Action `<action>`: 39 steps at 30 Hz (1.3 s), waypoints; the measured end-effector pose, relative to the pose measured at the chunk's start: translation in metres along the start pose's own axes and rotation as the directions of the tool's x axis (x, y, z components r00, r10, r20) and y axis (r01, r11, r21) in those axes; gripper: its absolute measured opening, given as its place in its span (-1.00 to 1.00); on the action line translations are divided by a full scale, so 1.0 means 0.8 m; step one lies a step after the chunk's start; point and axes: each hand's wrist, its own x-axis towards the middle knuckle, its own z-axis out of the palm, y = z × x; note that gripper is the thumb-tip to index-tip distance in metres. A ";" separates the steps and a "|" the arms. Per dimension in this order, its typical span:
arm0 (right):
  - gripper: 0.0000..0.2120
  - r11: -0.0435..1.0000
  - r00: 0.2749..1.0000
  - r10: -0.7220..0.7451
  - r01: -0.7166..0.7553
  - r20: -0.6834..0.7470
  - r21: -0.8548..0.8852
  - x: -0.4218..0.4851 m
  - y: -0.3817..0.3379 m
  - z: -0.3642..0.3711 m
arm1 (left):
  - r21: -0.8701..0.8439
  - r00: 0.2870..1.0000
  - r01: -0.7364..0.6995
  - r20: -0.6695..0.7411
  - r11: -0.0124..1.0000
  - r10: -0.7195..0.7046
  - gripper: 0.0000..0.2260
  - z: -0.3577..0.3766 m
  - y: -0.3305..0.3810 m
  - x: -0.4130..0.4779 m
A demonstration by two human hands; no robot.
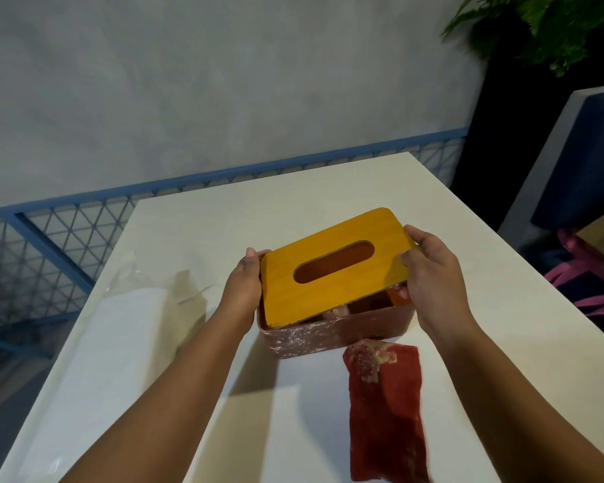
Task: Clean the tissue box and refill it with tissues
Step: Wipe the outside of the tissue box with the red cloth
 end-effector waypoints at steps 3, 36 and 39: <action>-0.64 1.000 1.000 -0.007 0.007 0.019 -0.017 -0.001 0.005 0.004 | -0.012 1.000 -0.006 -0.007 1.000 0.006 -0.54 0.001 0.002 -0.003; -0.04 0.792 0.982 -0.187 0.171 0.035 -0.586 0.004 0.040 0.002 | 0.433 0.988 -0.122 0.135 0.893 0.070 -0.13 0.008 0.015 -0.001; -0.13 0.858 0.983 -0.182 0.167 0.018 -0.487 -0.002 0.047 -0.006 | 0.262 0.992 -0.078 0.117 0.962 0.049 -0.25 0.008 0.015 -0.006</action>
